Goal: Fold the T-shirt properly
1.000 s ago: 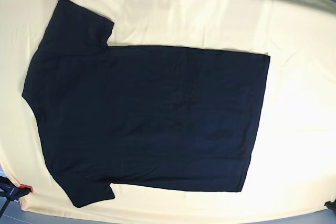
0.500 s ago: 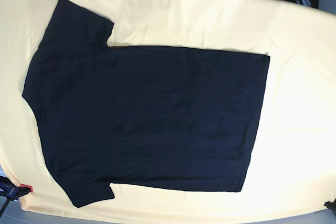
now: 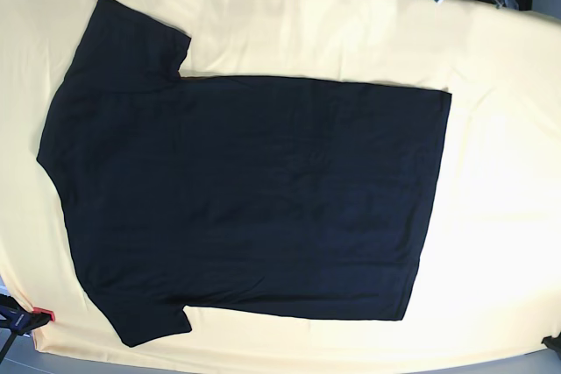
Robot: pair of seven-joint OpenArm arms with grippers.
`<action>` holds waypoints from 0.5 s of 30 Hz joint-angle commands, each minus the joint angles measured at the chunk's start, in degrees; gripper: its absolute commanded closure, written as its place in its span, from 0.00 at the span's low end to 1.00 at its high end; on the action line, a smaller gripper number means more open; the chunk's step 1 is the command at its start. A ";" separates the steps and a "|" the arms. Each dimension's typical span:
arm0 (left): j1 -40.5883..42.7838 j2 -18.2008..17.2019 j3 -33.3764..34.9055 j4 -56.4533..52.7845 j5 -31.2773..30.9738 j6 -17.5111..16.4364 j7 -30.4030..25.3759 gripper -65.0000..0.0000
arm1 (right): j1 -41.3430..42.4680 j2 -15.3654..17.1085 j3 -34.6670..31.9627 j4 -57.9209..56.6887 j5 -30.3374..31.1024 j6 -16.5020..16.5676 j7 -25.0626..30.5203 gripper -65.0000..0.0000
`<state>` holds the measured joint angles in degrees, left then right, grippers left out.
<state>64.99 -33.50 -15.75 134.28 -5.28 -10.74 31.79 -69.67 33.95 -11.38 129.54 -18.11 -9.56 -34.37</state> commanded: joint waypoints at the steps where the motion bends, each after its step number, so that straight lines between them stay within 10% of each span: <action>1: 0.85 -0.90 -1.20 0.72 -0.11 0.26 -0.50 1.00 | -0.96 0.35 1.81 2.43 -0.37 -1.38 0.70 1.00; 5: 0.22 -3.32 -2.80 0.72 1.73 -0.72 -3.96 1.00 | -0.90 0.37 8.85 5.46 0.04 0.37 4.42 1.00; 11: -7.89 -8.92 -2.80 0.72 3.93 -5.31 -7.74 1.00 | 5.77 0.35 12.15 5.46 9.01 15.82 10.95 1.00; 15: -14.34 -13.20 -2.80 -4.98 4.63 -12.17 -15.13 1.00 | 11.26 0.31 12.02 5.46 12.35 19.17 11.50 1.00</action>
<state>50.30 -46.04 -18.20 128.73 -0.36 -23.55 17.08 -58.06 33.61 0.23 134.08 -5.48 10.48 -23.68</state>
